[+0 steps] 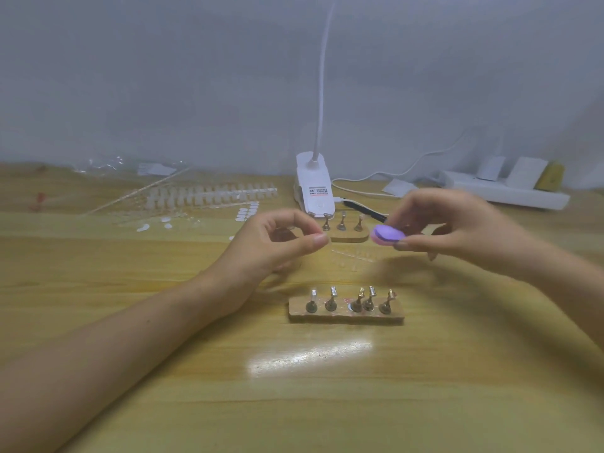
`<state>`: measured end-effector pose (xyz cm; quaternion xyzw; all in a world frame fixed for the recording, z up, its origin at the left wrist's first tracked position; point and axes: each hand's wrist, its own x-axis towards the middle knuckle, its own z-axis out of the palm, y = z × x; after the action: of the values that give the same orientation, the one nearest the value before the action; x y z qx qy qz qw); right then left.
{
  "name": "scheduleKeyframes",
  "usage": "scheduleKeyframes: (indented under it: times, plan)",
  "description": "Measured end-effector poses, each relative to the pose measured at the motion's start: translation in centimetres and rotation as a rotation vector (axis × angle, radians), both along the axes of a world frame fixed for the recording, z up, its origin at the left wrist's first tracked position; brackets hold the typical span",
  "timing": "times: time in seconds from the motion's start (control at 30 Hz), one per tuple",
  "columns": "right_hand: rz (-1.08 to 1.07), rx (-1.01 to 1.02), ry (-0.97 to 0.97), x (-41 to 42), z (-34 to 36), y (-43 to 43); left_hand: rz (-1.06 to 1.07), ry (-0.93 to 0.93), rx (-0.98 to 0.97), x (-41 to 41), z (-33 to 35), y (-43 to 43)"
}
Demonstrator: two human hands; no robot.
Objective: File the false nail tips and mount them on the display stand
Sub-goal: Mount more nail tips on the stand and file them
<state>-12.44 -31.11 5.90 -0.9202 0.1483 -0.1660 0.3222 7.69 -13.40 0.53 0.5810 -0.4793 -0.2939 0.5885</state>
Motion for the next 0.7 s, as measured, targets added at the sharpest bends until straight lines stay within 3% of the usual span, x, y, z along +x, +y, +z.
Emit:
scheduleKeyframes:
  times: [0.1,0.17,0.37,0.53,0.63,0.7]
  plan:
    - [0.03,-0.074,-0.106,1.7,-1.8,2.4,0.014,-0.004,-0.005,-0.4,0.2,-0.2]
    - [0.006,0.008,-0.12,2.4,-3.0,3.3,0.001,-0.013,-0.009,-0.5,0.2,-0.2]
    - [0.067,0.676,-0.252,2.7,-4.1,3.8,-0.055,-0.17,-0.059,-0.7,0.1,-0.2]
    - [0.09,0.679,-0.16,3.0,-4.8,3.7,-0.005,-0.221,-0.091,-0.8,0.0,-0.3]
    - [0.013,0.847,-0.35,3.1,-4.9,3.3,0.018,-0.248,-0.102,-0.8,-0.1,-0.4]
    - [0.011,0.863,-0.333,3.0,-4.8,3.4,0.046,-0.213,-0.117,-0.8,-0.1,-0.4]
